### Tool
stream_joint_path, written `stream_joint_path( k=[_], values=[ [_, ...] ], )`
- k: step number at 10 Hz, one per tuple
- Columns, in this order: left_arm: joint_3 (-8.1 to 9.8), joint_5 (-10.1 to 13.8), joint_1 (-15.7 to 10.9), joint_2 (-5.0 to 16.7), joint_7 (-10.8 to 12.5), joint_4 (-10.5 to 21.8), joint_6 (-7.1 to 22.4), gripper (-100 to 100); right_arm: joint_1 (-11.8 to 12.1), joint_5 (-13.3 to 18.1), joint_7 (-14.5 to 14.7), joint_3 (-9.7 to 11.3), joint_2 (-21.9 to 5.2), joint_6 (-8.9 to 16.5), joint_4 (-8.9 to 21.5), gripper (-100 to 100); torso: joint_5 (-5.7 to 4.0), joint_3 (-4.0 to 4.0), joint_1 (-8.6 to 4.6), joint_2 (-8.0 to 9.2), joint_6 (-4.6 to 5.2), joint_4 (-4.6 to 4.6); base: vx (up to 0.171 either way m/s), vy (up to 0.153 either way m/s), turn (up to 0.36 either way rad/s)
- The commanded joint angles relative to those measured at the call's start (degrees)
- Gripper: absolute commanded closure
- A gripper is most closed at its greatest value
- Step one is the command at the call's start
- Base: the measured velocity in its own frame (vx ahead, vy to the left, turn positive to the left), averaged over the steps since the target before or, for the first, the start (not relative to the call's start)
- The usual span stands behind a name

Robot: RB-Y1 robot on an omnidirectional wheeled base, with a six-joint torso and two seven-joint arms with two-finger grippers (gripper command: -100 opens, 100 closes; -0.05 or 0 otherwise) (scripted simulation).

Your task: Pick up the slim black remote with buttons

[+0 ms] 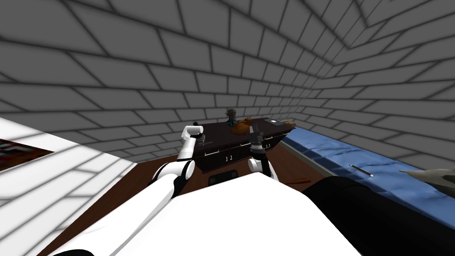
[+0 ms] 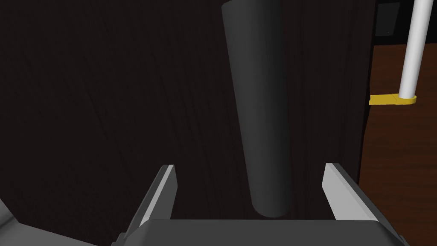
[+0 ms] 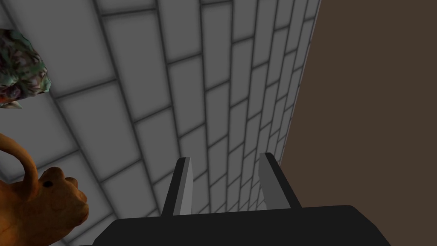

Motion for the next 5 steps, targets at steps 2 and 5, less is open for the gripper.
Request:
stream_joint_path(
  k=[2, 5],
  values=[
    [1.09, -0.2, -0.9, -0.3, 0.1, 2.4, 3.0, -100, 0.0, 0.0, 0.0, 0.0, 0.0, 0.0, 0.0, 0, -0.01, -0.02, -0.06, -0.03, 0.01, -0.01, 0.089, -0.069, 0.028],
    [2.54, -0.5, -1.4, -1.2, 0.3, 5.3, 7.2, -100, 0.0, 0.0, 0.0, 0.0, 0.0, 0.0, 0.0, 0, -0.01, 0.02, -0.06, 0.04, 0.01, 0.01, 0.081, -0.07, 0.03]
  ],
)
